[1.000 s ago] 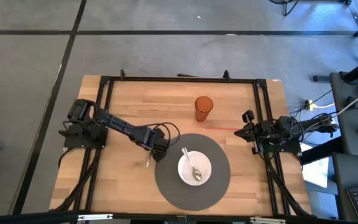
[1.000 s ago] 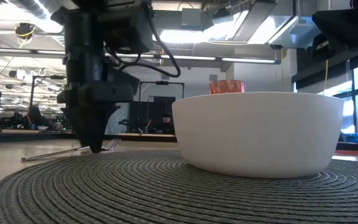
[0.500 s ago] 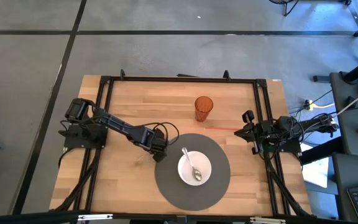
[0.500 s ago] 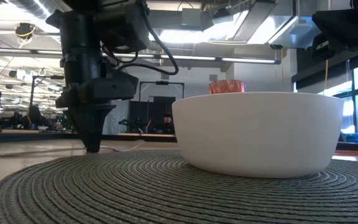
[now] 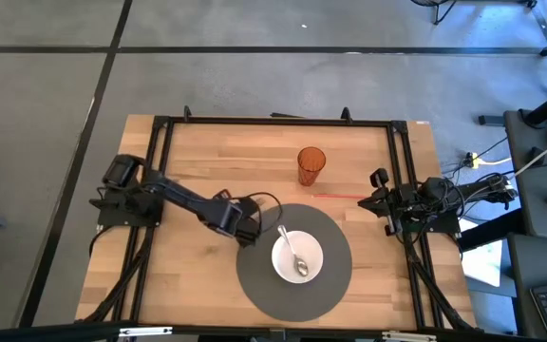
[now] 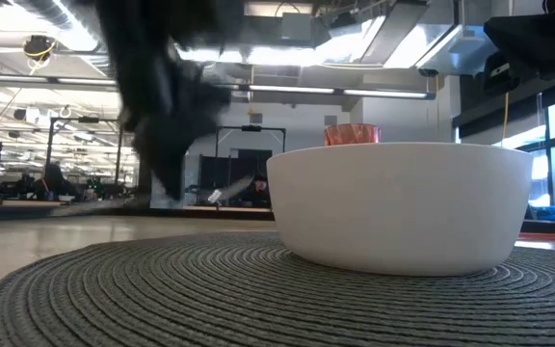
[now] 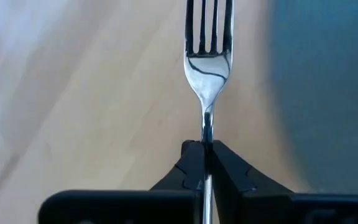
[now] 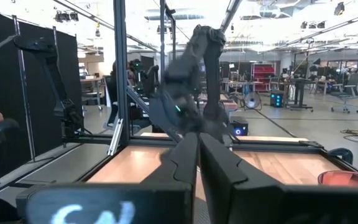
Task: Pick & Place Utensil
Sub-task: Put the silver fork into the white bowl
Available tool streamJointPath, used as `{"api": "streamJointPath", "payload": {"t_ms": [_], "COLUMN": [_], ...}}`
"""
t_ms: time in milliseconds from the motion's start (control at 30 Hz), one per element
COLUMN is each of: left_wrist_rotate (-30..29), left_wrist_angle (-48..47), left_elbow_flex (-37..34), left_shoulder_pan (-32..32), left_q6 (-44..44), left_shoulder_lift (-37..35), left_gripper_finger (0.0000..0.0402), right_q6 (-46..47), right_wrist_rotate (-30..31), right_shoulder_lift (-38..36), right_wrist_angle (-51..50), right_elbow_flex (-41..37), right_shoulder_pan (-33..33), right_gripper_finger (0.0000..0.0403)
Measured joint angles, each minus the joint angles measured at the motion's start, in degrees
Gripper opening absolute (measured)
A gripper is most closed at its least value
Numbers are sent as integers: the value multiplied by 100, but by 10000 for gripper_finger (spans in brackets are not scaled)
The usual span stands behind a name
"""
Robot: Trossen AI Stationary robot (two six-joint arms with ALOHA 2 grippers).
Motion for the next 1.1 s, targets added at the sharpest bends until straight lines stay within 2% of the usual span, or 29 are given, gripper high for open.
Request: {"api": "streamJointPath", "payload": {"t_ms": [100, 200, 400, 567, 800, 900, 933, 1033, 1100], "left_wrist_rotate": [-253, -646, -615, -550, 247, 599, 745, 1472, 1570], "left_wrist_angle": [-687, -877, -909, -1199, -2967, -3437, -3439, -2874, -2828], "left_elbow_flex": [558, 1125, 1962, 3079, 5753, 6846, 6992, 6616, 6594], "left_shoulder_pan": [-230, -449, -771, -849, -717, -665, -642, -503, -407], "left_q6": [12, 89, 338, 813, 1266, 1541, 1651, 1979, 1977], "left_shoulder_lift": [-9, -18, 58, 701, 2422, 3100, 3264, 3276, 3338], "left_gripper_finger": [5, 5, 4, 4, 4, 4, 4, 4, 4], "right_q6": [2, 8, 11, 11, 15, 37, 37, 37, 37], "right_wrist_rotate": [0, -2, -1, -2, 0, 0, 0, -4, 0], "right_shoulder_lift": [0, 0, 0, 0, -1, -1, -2, -2, -1], "right_wrist_angle": [0, 0, -3, 0, -2, -4, -7, -22, -22], "right_elbow_flex": [0, 0, 0, 0, 0, 0, 0, 0, 0], "right_shoulder_pan": [1, 2, 1, 0, 1, 1, 0, 2, 0], "right_gripper_finger": [20, 20, 20, 20, 19, 20, 20, 20, 20]}}
